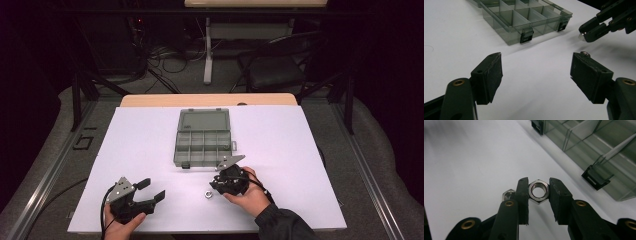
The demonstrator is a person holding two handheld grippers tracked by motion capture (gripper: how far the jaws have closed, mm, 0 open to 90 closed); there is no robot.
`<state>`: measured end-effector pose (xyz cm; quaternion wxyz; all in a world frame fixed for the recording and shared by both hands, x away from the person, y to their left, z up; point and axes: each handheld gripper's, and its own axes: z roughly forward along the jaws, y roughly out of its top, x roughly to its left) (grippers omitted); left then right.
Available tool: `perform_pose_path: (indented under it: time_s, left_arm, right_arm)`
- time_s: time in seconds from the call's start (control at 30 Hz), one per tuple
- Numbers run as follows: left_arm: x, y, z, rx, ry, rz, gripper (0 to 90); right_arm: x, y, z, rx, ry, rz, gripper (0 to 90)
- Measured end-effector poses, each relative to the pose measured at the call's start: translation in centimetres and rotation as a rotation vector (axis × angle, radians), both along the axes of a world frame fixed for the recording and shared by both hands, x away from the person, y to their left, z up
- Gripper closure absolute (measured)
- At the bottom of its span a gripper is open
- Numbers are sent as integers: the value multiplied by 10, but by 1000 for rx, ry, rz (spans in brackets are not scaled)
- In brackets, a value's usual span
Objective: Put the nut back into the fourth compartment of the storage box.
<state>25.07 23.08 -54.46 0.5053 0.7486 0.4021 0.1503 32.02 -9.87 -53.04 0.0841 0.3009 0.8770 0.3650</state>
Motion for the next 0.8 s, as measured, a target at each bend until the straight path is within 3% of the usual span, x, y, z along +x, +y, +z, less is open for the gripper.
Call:
perform_pose_path:
  time_s: [0.23, 0.4, 0.47, 0.5, 0.53, 0.57, 0.67, 0.73, 0.77, 0.8]
  left_arm:
    - [0, 0, 0, -3, 0, -3, 259]
    - [0, 0, 0, -3, -1, -4, 259]
    - [0, 0, 0, -3, -1, -4, 259]
    - [0, 0, 0, -3, -1, -4, 259]
    - [0, 0, 0, -1, 0, -1, 259]
    - [0, 0, 0, 0, 1, -2, 259]
    - [0, 0, 0, 0, 1, -2, 259]
    - [0, 0, 0, -1, 1, -1, 259]
    - [0, 0, 0, 0, 1, -1, 259]
    - [0, 1, 0, -1, 1, -3, 259]
  right_arm:
    - [8, -3, 29, -3, -26, -6, 701]
    - [28, -9, 45, -4, -31, -54, 701]
    - [37, -12, 48, 29, -38, -81, 701]
    - [41, -14, 53, 2, -12, -86, 701]
    - [46, -14, 53, 30, -36, -106, 701]
    - [50, -16, 56, 13, -23, -111, 701]
    - [64, -19, 59, 21, -23, -145, 701]
    - [72, -21, 59, 51, -25, -172, 701]
    - [76, -23, 61, 28, 4, -177, 701]
    - [81, -22, 59, 53, -10, -197, 701]
